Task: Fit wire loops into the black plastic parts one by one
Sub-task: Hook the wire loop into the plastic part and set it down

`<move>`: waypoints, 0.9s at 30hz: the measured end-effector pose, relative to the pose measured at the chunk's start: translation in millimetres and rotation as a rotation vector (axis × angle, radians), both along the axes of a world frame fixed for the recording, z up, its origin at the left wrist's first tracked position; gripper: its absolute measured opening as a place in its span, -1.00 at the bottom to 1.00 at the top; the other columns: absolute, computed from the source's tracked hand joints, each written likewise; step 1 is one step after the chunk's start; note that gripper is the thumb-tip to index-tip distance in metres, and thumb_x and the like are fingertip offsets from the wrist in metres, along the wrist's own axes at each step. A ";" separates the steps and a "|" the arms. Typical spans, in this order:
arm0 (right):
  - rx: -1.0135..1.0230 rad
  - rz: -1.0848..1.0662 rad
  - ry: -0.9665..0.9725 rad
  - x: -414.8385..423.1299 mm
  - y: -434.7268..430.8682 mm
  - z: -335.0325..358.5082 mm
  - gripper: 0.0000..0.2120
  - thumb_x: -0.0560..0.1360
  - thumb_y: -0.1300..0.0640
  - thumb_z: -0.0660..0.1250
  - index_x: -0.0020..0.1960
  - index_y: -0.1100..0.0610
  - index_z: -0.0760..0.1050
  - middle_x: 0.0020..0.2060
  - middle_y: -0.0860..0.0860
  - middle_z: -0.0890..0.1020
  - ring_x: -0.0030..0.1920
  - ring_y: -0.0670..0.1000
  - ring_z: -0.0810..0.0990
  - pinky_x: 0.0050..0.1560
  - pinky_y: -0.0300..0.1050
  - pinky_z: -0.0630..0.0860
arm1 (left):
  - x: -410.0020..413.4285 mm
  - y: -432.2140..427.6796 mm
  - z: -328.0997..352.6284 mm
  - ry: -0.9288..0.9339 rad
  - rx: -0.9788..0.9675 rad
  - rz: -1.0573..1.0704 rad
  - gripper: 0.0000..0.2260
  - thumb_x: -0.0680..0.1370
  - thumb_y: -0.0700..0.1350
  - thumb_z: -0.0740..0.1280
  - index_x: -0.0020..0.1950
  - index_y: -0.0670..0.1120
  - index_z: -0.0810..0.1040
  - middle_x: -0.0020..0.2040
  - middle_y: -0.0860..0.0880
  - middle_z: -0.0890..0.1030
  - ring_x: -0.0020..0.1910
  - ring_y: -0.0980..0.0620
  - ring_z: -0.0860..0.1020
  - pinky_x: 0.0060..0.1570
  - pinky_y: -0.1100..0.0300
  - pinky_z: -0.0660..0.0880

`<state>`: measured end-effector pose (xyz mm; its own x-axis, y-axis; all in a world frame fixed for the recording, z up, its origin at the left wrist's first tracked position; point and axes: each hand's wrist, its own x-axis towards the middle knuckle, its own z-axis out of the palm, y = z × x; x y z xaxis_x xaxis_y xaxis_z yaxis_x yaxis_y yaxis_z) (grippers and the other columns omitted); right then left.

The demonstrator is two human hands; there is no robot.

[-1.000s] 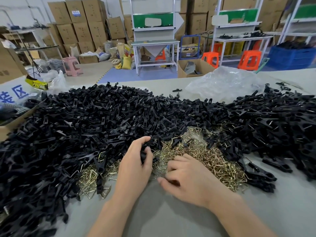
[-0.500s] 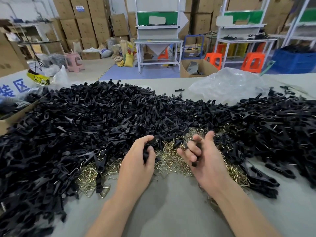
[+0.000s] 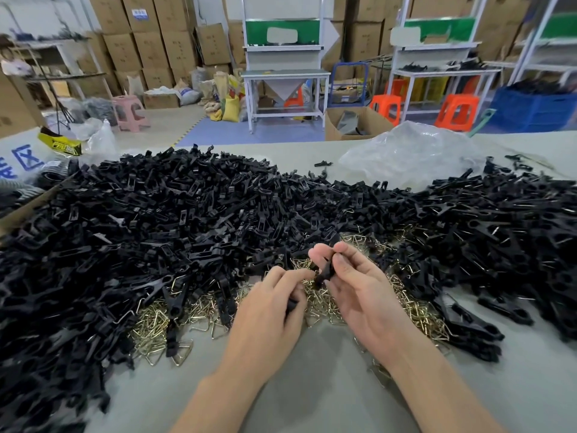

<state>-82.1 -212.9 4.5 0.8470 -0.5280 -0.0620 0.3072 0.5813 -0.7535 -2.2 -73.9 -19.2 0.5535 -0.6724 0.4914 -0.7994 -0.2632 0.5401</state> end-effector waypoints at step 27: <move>-0.331 -0.052 0.107 1.0 10.5 -9.2 -0.85 0.43 0.01 0.44 -0.03 0.00 0.72 -0.01 0.05 0.73 -0.07 -0.01 0.70 -0.12 -0.03 0.67 | 0.7 3.6 5.0 0.203 -0.181 -0.048 -0.63 0.59 0.21 0.20 0.38 0.18 0.42 0.16 0.18 0.49 0.09 0.04 0.56 0.12 0.00 0.49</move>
